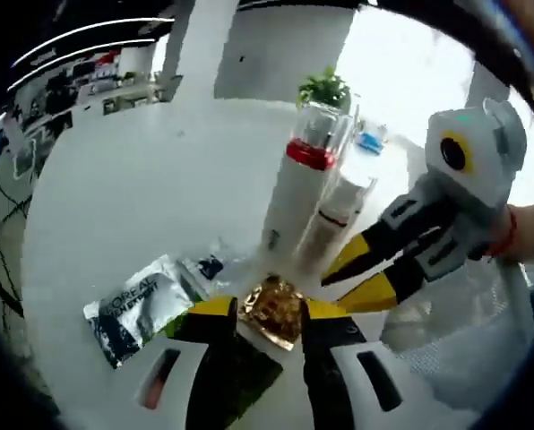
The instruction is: Arrange the skincare products in the storage area until every visible bottle or jar stands upright without overlapping.
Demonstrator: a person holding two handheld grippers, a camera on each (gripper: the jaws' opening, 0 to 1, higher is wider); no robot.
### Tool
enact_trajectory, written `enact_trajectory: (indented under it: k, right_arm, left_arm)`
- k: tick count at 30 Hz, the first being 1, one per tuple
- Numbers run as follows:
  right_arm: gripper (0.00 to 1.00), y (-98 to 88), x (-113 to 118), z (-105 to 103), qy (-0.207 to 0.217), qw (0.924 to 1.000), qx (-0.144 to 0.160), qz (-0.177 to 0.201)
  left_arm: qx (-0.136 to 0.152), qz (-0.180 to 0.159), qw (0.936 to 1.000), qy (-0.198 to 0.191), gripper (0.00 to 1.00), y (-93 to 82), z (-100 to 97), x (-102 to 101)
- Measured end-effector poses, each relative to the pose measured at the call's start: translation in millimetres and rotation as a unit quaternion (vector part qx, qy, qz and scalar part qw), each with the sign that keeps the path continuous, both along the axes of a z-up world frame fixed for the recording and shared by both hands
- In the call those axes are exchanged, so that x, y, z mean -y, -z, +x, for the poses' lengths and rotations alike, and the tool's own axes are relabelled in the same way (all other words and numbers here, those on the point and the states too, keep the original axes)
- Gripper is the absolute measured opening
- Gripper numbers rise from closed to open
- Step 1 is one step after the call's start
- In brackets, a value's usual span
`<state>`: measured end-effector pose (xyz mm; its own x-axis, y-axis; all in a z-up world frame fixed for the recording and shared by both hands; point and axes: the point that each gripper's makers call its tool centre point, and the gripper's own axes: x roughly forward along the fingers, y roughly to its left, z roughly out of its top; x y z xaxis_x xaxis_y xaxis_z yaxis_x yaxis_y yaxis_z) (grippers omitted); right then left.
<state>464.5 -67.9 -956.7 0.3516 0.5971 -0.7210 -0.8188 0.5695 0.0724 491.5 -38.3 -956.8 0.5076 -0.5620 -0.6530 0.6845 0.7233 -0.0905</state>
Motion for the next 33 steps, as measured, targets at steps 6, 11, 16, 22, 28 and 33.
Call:
enact_trajectory:
  k: [6, 11, 16, 22, 28, 33]
  right_arm:
    - [0.05, 0.8, 5.1, -0.5, 0.006, 0.9999, -0.013, 0.002]
    - [0.05, 0.9, 7.7, -3.7, 0.001, 0.9998, -0.015, -0.009]
    - [0.04, 1.1, 10.2, -8.0, 0.007, 0.9995, -0.032, -0.003]
    - [0.02, 3.0, 16.4, -5.0, 0.020, 0.9992, -0.031, -0.012]
    - [0.01, 5.9, 15.6, -5.5, 0.023, 0.9988, -0.041, -0.014]
    - [0.01, 7.9, 17.5, -5.0, 0.018, 0.9989, -0.036, -0.024]
  left_arm:
    - [0.011, 0.034, 0.9946, 0.097, 0.33, 14.8, -1.0, 17.3]
    - [-0.011, 0.037, 0.9897, 0.138, 0.41, 26.5, -2.8, 23.6]
    - [-0.006, 0.086, 0.9783, 0.189, 0.38, 38.9, -2.2, 22.9]
    - [-0.002, 0.082, 0.9729, 0.216, 0.39, 37.3, -2.2, 25.9]
    - [-0.003, 0.085, 0.9679, 0.237, 0.38, 37.7, -4.5, 25.2]
    - [-0.006, 0.085, 0.9678, 0.237, 0.39, 38.0, -4.0, 25.2]
